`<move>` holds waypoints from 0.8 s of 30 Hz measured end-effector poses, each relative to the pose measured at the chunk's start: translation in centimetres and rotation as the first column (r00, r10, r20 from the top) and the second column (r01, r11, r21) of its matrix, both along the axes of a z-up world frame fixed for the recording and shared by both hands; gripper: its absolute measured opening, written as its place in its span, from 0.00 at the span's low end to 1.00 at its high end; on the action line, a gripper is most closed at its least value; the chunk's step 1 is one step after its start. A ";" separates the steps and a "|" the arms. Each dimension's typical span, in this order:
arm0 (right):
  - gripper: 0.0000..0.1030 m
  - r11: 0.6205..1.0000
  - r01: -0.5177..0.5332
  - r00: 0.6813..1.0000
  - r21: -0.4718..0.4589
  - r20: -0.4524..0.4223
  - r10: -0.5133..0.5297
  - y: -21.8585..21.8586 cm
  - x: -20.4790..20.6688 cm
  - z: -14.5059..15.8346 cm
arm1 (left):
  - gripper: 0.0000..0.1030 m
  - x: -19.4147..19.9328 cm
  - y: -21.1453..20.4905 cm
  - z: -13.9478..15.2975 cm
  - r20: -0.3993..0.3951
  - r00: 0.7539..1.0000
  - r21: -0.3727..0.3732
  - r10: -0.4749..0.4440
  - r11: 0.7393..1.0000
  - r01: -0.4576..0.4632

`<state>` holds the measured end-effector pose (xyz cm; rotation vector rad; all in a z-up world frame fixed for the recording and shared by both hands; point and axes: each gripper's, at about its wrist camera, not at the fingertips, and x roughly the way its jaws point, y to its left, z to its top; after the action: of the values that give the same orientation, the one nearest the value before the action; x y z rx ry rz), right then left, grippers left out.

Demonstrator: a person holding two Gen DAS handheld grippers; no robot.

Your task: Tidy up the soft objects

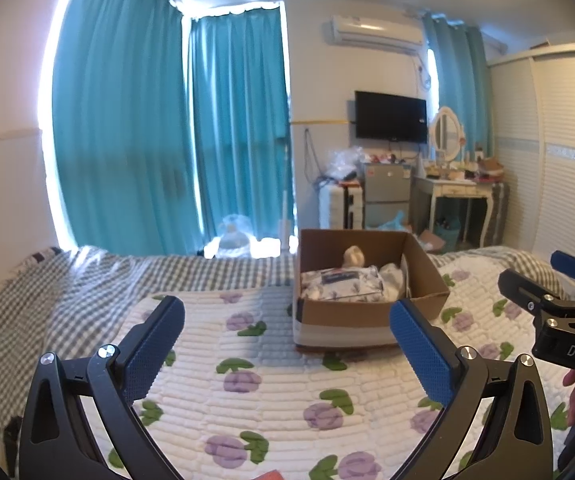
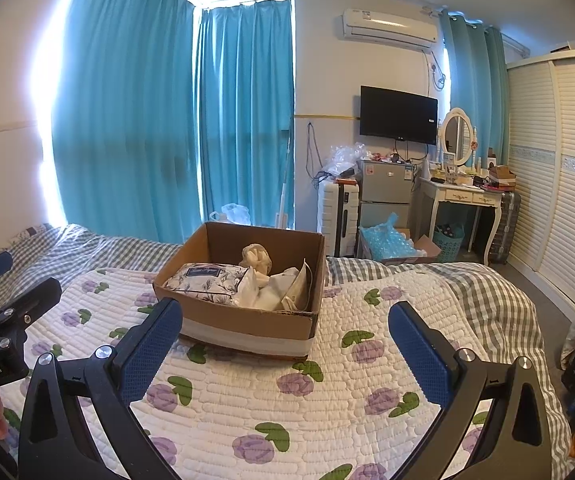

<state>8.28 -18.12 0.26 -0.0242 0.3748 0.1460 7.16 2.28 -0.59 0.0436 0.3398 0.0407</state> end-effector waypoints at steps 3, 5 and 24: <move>1.00 1.000 0.001 1.000 0.003 -0.001 -0.001 0.0 0.0 0.0 | 1.00 -0.1 0.0 0.0 0.003 1.000 -0.001 -0.002 1.000 0.002; 1.00 1.000 0.003 1.000 0.002 -0.002 -0.003 0.1 0.0 0.1 | 1.00 -0.1 0.0 0.0 0.003 1.000 -0.004 -0.004 1.000 0.004; 1.00 1.000 0.005 1.000 0.002 -0.009 -0.005 0.2 0.0 -0.1 | 1.00 -0.1 -0.2 -0.1 -0.001 1.000 -0.007 -0.007 1.000 0.007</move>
<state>8.32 -17.89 0.12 -0.0210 0.3842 0.1419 7.02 2.11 -0.74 0.0377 0.3412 0.0325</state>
